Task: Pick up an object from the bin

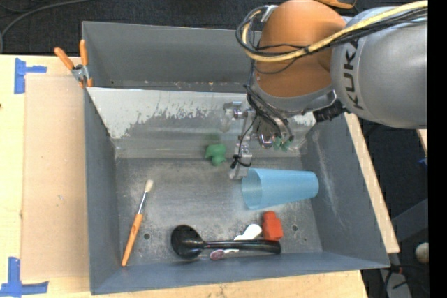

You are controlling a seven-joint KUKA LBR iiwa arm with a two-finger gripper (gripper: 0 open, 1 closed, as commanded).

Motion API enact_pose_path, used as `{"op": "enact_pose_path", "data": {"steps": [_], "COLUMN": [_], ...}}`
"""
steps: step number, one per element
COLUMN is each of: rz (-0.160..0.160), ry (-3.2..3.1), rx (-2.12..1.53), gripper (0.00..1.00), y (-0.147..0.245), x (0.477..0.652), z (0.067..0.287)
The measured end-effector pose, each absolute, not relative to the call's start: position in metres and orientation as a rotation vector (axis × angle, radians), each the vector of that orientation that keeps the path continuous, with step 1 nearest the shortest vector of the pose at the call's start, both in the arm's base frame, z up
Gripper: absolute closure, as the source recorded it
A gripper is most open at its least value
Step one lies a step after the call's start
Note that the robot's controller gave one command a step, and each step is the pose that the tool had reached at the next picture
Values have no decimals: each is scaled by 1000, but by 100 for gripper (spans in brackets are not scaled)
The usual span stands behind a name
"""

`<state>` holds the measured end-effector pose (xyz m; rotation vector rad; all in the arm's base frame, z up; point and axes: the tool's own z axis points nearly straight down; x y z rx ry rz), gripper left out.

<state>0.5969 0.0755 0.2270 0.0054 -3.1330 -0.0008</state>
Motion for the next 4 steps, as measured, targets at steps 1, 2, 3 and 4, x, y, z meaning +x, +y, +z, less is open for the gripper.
{"op": "enact_pose_path", "data": {"steps": [1, 2, 3, 4], "rz": [-2, -2, -2, -6], "ry": [-3141, -3119, -3146, -2945], "rx": [1, 354, 98, 1081], "gripper": [0, 0, 0, 0], "y": [75, 111, 116, 160], "x": [598, 537, 519, 502], "z": [231, 132, 139, 119]}}
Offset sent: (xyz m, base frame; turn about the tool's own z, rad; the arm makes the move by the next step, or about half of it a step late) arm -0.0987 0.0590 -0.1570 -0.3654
